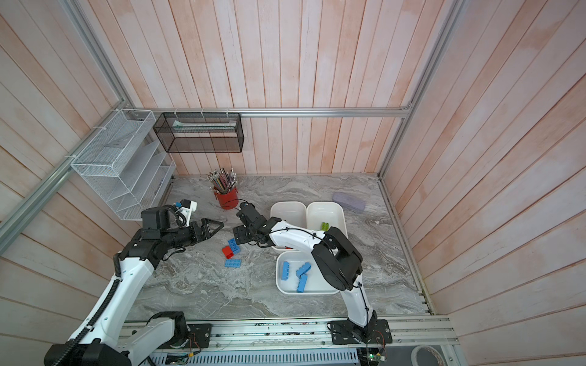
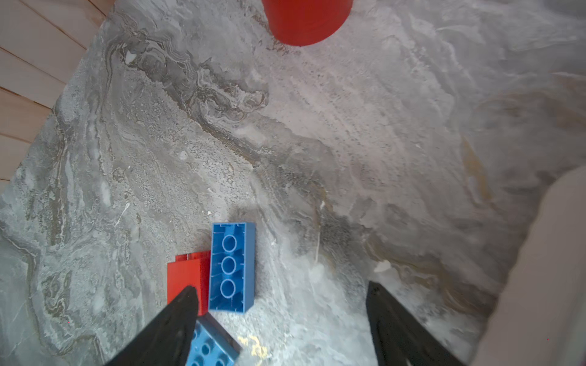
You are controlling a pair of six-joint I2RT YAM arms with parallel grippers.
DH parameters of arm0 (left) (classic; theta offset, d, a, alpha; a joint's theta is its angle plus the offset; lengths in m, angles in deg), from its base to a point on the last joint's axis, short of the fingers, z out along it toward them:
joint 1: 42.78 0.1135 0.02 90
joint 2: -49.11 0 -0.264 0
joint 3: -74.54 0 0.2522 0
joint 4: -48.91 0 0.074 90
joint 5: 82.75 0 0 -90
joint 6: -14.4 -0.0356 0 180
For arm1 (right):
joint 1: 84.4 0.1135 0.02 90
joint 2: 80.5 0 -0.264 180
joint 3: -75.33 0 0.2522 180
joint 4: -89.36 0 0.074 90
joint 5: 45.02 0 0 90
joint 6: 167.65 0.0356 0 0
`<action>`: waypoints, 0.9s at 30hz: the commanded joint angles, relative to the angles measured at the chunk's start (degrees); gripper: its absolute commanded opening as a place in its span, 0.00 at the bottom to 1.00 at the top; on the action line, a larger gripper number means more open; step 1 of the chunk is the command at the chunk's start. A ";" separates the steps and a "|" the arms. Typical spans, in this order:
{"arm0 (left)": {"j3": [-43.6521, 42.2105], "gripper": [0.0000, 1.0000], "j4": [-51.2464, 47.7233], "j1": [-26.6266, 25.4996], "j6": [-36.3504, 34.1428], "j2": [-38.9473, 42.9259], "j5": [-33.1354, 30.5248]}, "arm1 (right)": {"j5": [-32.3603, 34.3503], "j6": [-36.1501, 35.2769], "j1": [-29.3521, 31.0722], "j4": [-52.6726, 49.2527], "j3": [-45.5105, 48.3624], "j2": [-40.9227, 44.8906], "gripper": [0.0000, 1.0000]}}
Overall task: Sort the legos into containers by color
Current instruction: 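Move the right gripper back to the pile and grasp a blue brick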
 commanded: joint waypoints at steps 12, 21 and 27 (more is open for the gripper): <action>-0.63 1.00 -1.96 0.43 -2.46 0.76 -0.55 | 7.65 0.33 4.65 -8.52 -15.85 -14.18 0.79; -0.63 1.00 -3.22 0.43 -3.05 1.11 -2.89 | 4.46 -0.51 5.24 -9.71 -17.00 -16.38 0.74; -1.22 1.00 -4.15 0.48 -3.51 1.41 -4.21 | 7.48 -0.07 5.39 -12.04 -16.46 -16.48 0.67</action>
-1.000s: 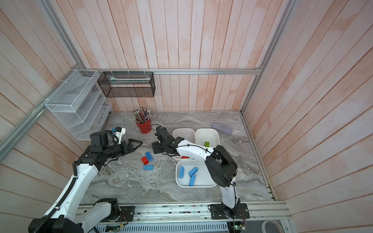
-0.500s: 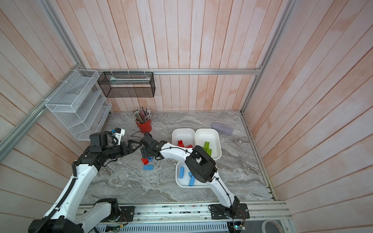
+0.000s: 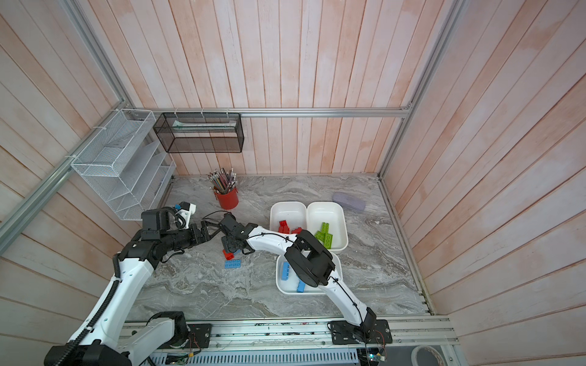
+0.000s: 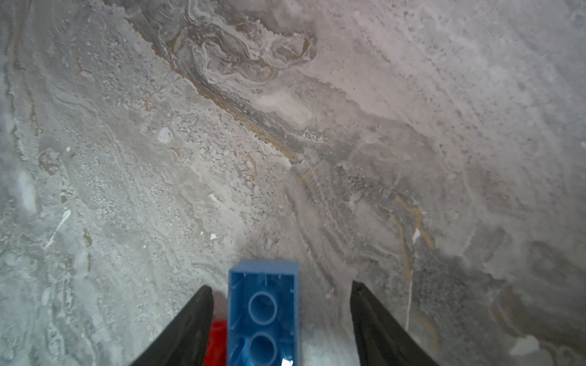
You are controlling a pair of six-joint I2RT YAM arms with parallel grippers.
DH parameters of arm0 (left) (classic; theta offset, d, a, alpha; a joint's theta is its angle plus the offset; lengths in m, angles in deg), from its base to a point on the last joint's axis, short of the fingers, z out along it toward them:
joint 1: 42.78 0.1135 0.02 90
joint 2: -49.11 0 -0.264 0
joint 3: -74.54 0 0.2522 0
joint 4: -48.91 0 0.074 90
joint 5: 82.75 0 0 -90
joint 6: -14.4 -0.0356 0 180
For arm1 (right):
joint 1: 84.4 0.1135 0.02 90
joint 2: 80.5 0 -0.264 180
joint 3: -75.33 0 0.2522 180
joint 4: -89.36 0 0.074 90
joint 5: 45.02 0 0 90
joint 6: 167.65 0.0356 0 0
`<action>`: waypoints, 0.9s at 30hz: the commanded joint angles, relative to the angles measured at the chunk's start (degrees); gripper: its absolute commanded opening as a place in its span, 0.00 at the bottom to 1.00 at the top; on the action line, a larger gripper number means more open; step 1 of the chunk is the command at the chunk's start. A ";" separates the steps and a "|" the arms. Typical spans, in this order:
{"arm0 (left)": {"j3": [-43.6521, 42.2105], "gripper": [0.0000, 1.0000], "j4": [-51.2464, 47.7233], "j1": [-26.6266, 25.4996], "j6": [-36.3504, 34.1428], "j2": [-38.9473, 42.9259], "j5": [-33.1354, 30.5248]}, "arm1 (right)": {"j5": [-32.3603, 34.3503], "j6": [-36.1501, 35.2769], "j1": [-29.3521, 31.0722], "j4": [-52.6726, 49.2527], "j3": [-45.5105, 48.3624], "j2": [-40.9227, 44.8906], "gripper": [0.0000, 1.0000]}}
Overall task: Sort the legos into containers by color
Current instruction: 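Move the right gripper back to the pile and grasp a blue brick, then carry the blue brick with the right gripper into the blue bin and release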
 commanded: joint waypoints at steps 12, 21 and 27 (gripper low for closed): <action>-1.01 1.00 -1.47 0.08 -1.09 1.46 -0.88 | 4.54 1.53 0.34 -6.24 2.12 0.92 0.61; -1.73 1.00 -1.48 0.31 -1.00 1.48 -0.58 | 4.61 2.07 0.09 -5.19 5.78 3.30 0.41; -1.01 1.00 -1.56 0.46 -0.74 1.76 -0.13 | 6.74 3.17 -1.72 -4.07 10.39 9.92 0.33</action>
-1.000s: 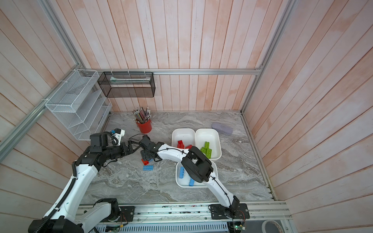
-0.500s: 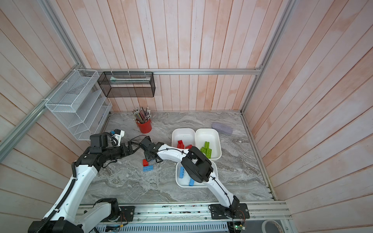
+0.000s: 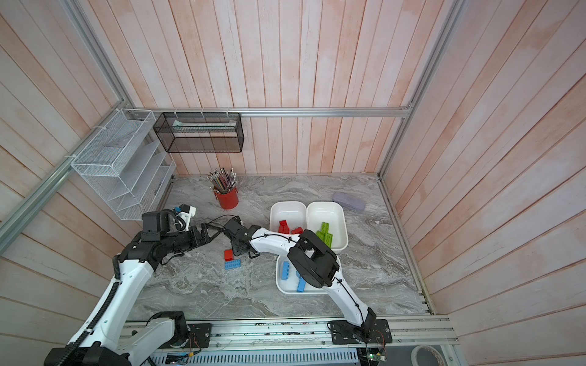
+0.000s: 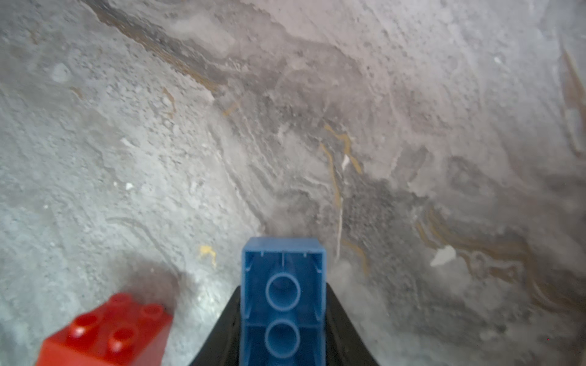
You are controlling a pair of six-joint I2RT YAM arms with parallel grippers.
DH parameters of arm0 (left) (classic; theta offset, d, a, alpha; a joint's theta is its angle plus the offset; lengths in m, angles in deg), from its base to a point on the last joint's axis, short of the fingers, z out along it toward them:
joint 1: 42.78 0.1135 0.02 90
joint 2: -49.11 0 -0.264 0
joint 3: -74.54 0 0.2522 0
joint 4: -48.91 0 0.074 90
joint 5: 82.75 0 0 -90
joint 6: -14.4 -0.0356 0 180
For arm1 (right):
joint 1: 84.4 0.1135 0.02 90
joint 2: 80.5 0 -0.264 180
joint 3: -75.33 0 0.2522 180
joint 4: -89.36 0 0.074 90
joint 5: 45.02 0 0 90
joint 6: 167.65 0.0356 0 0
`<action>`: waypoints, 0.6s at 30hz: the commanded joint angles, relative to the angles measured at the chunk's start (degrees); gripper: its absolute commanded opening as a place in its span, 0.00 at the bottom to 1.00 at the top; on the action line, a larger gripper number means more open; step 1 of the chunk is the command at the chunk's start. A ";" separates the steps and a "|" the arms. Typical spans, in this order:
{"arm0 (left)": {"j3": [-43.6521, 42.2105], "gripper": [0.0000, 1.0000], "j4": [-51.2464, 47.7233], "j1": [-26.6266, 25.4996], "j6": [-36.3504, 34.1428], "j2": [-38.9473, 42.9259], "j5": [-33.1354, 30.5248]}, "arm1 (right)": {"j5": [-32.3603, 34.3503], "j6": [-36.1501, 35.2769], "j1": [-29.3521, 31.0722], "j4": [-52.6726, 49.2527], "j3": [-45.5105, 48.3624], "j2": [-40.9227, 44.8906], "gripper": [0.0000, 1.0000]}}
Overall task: Sort the legos into containers by color
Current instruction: 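Carry the blue brick with the right gripper into the blue bin and release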
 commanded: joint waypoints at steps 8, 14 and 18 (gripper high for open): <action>0.37 1.00 0.99 0.36 0.23 0.72 2.98 | 2.85 3.37 -4.43 2.04 14.17 19.50 0.32; 0.12 1.00 2.26 0.32 0.76 0.29 4.57 | 5.06 4.67 -7.66 -1.58 22.18 31.92 0.31; -0.57 1.00 3.24 0.34 1.05 -0.11 5.25 | 2.26 4.54 -8.00 -6.40 27.81 39.36 0.31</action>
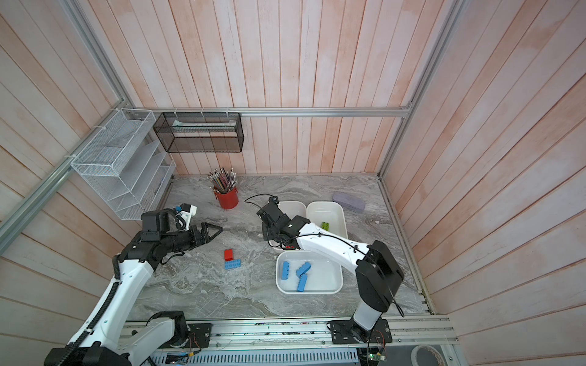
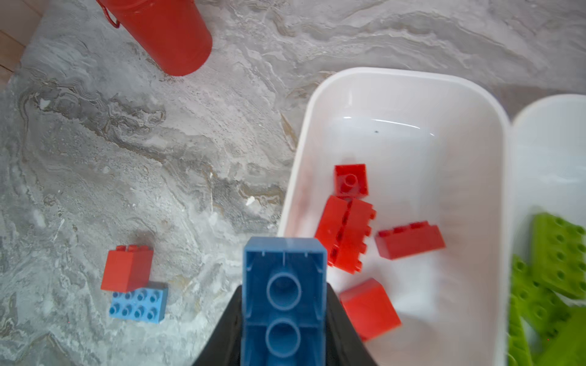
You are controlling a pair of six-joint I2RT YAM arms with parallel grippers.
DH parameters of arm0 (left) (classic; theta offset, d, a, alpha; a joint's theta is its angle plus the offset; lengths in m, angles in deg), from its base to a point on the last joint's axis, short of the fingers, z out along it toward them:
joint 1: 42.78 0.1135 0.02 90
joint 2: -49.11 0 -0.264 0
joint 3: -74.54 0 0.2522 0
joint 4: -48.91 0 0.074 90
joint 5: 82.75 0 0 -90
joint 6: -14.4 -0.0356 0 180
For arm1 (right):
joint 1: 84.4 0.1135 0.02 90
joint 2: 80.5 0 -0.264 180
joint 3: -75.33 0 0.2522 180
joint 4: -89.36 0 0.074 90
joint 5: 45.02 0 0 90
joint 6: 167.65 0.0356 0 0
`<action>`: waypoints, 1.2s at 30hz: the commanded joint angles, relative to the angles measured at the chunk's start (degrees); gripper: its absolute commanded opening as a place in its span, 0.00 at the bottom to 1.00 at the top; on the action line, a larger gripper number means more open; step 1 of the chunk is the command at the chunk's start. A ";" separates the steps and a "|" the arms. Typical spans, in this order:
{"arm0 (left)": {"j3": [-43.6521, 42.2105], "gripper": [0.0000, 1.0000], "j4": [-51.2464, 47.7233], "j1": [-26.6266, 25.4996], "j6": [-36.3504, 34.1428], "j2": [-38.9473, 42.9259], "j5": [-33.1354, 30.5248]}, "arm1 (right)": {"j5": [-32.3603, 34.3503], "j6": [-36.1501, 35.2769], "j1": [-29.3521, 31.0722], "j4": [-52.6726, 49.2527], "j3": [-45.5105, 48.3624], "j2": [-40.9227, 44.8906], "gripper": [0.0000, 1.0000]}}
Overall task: Sort the legos into containers by color
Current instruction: 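Carry the blue brick with the right gripper into the blue bin and release, then move the right gripper to the pile and grasp a small red brick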
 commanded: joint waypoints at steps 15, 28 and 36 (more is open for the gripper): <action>1.32 1.00 0.62 0.32 -1.64 -2.78 1.23 | -6.99 12.52 7.66 -12.86 20.99 16.20 0.46; 1.87 1.00 -1.50 0.37 -1.52 -0.59 -4.88 | -14.44 3.81 7.85 9.11 8.40 6.11 0.71; 0.41 1.00 -1.29 0.55 -0.55 -0.87 -6.59 | -17.12 4.95 10.31 15.24 -4.62 -12.40 0.72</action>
